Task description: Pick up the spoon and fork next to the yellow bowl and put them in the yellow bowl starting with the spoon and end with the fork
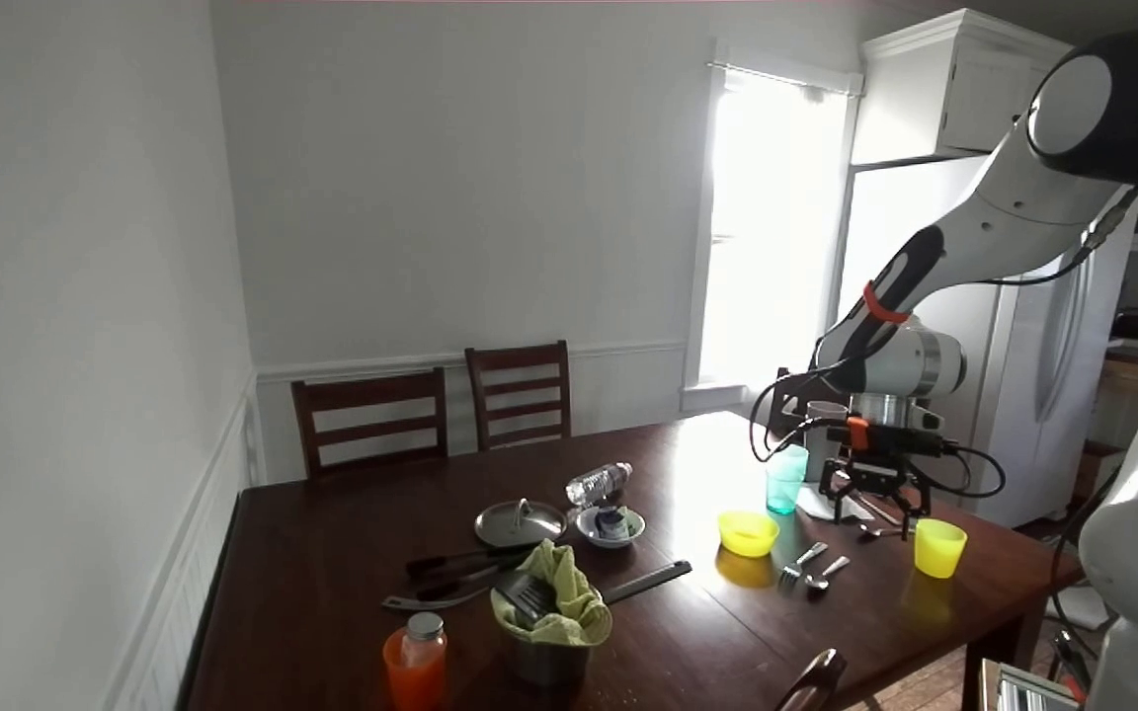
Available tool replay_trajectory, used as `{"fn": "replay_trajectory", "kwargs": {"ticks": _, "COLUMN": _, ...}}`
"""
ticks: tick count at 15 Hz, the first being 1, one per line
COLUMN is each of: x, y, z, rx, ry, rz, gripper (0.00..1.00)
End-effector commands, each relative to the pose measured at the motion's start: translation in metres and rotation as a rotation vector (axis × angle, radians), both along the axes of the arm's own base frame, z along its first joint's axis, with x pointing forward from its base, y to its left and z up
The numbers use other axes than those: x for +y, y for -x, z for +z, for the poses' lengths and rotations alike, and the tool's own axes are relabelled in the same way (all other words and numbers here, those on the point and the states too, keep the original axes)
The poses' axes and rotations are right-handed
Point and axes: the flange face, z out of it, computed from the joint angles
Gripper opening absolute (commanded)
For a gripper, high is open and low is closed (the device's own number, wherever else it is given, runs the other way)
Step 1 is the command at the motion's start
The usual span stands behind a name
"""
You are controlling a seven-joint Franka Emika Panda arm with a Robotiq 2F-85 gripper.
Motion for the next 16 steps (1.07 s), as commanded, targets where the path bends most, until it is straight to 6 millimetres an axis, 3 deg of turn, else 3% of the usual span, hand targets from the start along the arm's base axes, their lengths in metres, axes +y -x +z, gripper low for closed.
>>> {"fn": "replay_trajectory", "kwargs": {"ticks": 1, "x": -0.013, "y": 0.000, "z": -0.013, "rx": 0.041, "ry": 0.026, "rz": -0.095, "gripper": 1.00}}
{"fn": "replay_trajectory", "kwargs": {"ticks": 8, "x": -0.046, "y": -0.016, "z": -0.055, "rx": 0.059, "ry": 0.140, "rz": -0.078, "gripper": 1.00}}
{"fn": "replay_trajectory", "kwargs": {"ticks": 16, "x": -0.060, "y": -0.029, "z": -0.103, "rx": 0.028, "ry": 0.101, "rz": -0.095, "gripper": 1.00}}
